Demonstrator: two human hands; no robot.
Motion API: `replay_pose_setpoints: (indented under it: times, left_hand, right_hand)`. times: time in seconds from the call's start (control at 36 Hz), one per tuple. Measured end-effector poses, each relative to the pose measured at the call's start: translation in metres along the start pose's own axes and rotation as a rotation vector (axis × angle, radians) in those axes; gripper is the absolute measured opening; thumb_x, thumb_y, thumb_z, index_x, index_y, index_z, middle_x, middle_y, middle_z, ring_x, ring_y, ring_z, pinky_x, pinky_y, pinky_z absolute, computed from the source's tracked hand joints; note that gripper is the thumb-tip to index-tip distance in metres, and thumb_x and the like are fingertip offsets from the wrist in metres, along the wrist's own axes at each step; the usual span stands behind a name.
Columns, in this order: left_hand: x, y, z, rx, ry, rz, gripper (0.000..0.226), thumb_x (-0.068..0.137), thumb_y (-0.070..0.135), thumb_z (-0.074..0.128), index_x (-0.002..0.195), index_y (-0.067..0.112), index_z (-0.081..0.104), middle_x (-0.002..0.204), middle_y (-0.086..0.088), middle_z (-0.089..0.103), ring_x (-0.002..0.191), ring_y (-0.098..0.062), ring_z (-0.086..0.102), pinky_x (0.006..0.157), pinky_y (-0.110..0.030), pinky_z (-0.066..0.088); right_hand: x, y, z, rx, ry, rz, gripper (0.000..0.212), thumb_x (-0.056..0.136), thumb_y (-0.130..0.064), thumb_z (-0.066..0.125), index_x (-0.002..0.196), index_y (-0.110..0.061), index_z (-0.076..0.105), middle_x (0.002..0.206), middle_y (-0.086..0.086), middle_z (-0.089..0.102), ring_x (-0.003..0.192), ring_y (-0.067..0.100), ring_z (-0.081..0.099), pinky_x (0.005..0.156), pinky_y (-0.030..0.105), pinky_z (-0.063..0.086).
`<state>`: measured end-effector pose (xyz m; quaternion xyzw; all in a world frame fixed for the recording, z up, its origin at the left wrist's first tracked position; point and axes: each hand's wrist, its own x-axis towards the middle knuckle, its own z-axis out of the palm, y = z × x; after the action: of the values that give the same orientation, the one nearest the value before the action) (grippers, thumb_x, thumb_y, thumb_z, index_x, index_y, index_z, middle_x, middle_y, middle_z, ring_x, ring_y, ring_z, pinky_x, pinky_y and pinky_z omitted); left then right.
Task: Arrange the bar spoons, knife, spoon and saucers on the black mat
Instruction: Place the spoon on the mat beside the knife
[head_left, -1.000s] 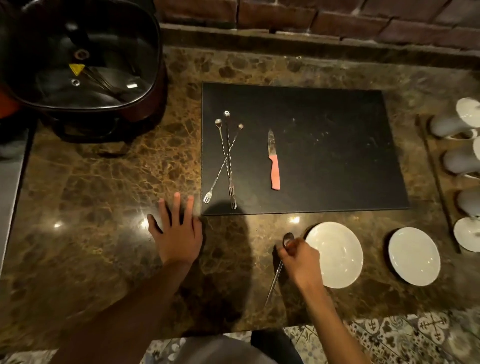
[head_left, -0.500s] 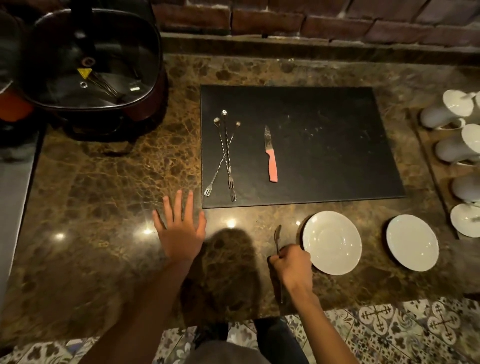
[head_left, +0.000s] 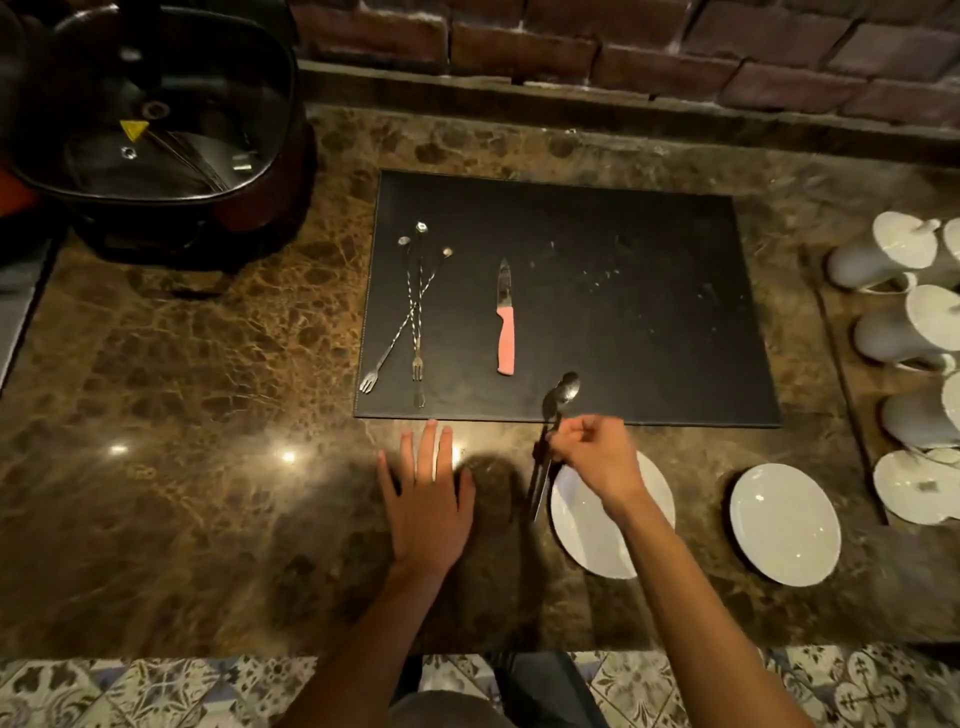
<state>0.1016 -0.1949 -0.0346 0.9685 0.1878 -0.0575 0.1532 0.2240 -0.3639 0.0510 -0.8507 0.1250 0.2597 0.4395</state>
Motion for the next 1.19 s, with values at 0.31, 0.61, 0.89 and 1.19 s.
replay_pose_setpoints:
  times: [0.31,0.61,0.89,1.19]
  left_hand:
    - [0.002,0.030,0.020,0.110,-0.015,-0.071,0.069,0.101,0.062,0.015,0.157,0.025,0.029,0.163,-0.017,0.031,0.153,-0.040,0.025,0.121,-0.067,0.017]
    - [0.003,0.030,0.022,0.165,0.023,-0.085,0.068,0.099,0.062,0.031,0.154,0.023,0.038,0.162,-0.016,0.035,0.152,-0.040,0.028,0.122,-0.064,0.018]
    - [0.002,0.028,0.026,0.185,0.043,-0.070,0.070,0.098,0.061,0.032,0.156,0.023,0.032,0.161,-0.017,0.034,0.152,-0.040,0.026,0.121,-0.065,0.019]
    - [0.002,0.030,0.023,0.157,0.038,-0.051,0.069,0.097,0.059,0.036,0.156,0.023,0.035,0.163,-0.017,0.033,0.154,-0.041,0.023,0.121,-0.065,0.016]
  right_hand:
    - [0.150,-0.054,-0.046,-0.107,-0.049,-0.043,0.006,0.084,-0.010,0.073,0.078,-0.009,0.071,0.066,0.003,0.067,0.062,0.010,0.061,0.060,0.020,0.047]
    - [0.196,-0.066,-0.048,-0.228,0.001,-0.136,0.013,0.083,-0.005,0.073,0.071,-0.008,0.072,0.068,0.008,0.072,0.054,0.001,0.065,0.072,0.027,0.061]
    - [0.186,-0.068,-0.044,-0.369,0.083,-0.169,0.014,0.080,-0.002,0.064,0.068,-0.002,0.072,0.071,0.015,0.072,0.066,0.023,0.070,0.072,0.040,0.062]
    - [0.127,-0.025,-0.073,-0.352,0.066,-0.265,0.024,0.090,-0.040,0.065,0.086,-0.017,0.068,0.075,0.000,0.068,0.072,0.011,0.063,0.066,0.025,0.046]
